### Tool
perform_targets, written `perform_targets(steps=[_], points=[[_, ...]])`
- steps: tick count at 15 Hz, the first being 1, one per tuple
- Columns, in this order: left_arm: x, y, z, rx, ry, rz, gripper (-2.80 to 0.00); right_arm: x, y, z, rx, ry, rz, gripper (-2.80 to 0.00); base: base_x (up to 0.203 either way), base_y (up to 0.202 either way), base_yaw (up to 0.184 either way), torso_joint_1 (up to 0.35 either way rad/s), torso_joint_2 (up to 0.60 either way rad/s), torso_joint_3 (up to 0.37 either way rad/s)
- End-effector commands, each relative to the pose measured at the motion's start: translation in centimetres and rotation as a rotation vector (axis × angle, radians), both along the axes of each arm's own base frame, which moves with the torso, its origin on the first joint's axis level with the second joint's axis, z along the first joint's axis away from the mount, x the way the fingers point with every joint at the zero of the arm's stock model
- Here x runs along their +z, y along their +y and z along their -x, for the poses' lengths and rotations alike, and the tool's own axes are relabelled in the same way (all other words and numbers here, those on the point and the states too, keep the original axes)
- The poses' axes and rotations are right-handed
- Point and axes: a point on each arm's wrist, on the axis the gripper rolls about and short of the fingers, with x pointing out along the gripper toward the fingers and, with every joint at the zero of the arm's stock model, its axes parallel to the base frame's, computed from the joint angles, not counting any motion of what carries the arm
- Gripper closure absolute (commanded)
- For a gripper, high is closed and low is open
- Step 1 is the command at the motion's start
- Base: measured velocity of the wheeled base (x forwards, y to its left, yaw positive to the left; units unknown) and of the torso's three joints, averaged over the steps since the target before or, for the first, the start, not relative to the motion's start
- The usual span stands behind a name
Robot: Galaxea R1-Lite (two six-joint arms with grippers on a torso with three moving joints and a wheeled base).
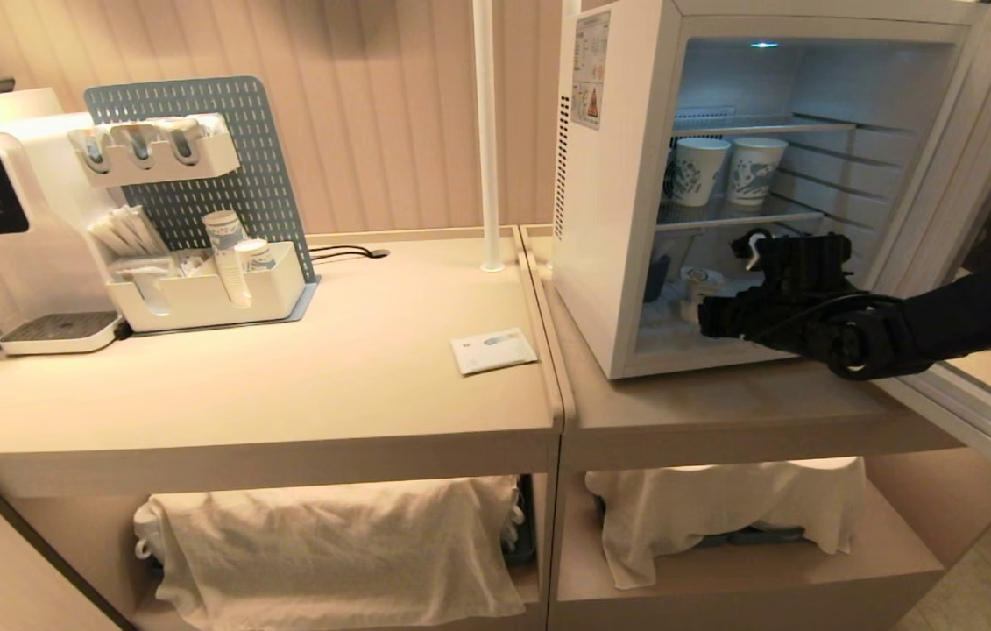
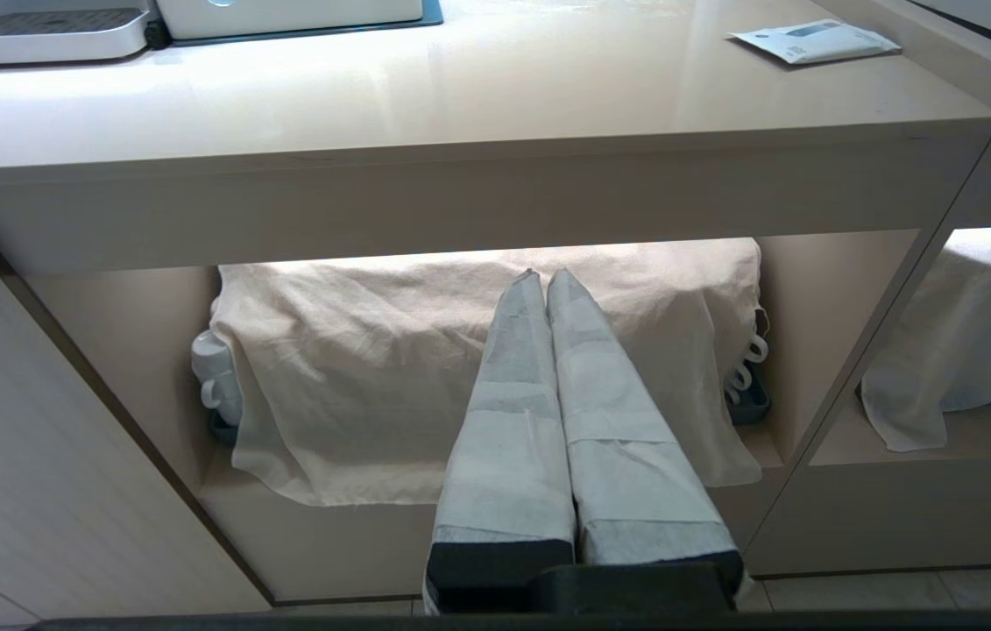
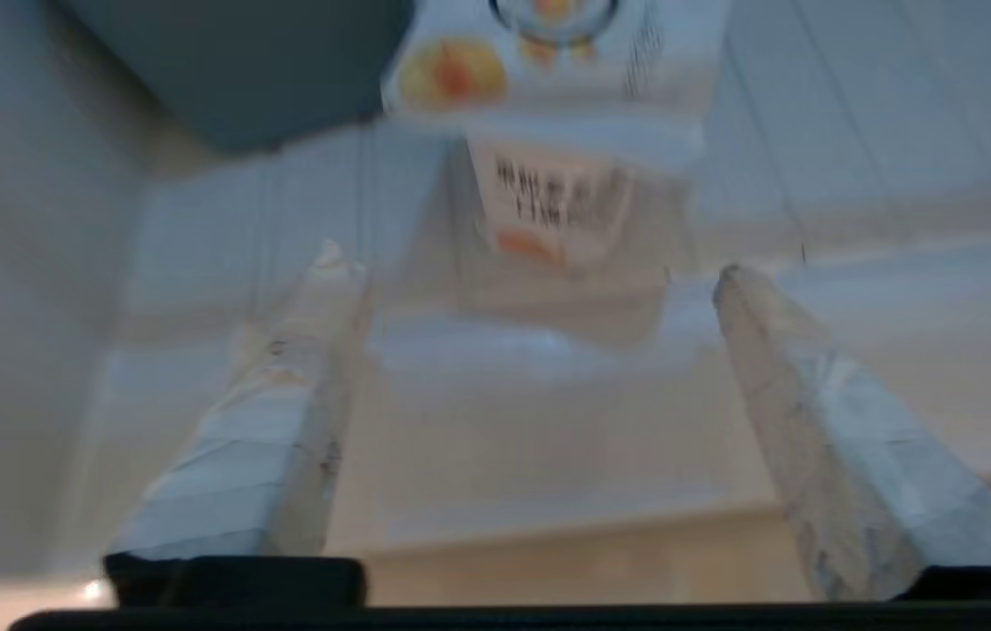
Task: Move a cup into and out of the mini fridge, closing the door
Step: Take the yoghurt out of the freezer
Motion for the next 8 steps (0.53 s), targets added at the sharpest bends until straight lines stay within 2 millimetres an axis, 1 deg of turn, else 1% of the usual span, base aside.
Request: perform_targets(steps=[1, 4, 6, 8], points=[[0.0, 0.0, 0.0, 0.001, 0.0, 0.0, 0.0, -0.2, 0.1, -0.6, 0.001, -0.008, -0.001, -2.8, 0.0, 0.0, 0.0, 0.0, 0.0, 0.0], [0.0, 0.0, 0.0, 0.001, 0.0, 0.0, 0.0, -0.8, 0.2, -1.5, 0.0, -0.013, -0.002, -2.8, 0.0, 0.0, 0.0, 0.0, 0.0, 0.0], [0.0, 0.0, 0.0, 0.0, 0.0, 0.0, 0.0, -1.1, 0.3, -2.5, 0.0, -0.026, -0.003, -2.8, 0.0, 0.0, 0.0, 0.0, 0.0, 0.0], [0.0, 0.0, 0.0, 0.001, 0.0, 0.0, 0.0, -1.9, 0.4, -3.1, 0.0, -0.024, -0.003, -2.8, 0.0, 0.0, 0.0, 0.0, 0.0, 0.0]])
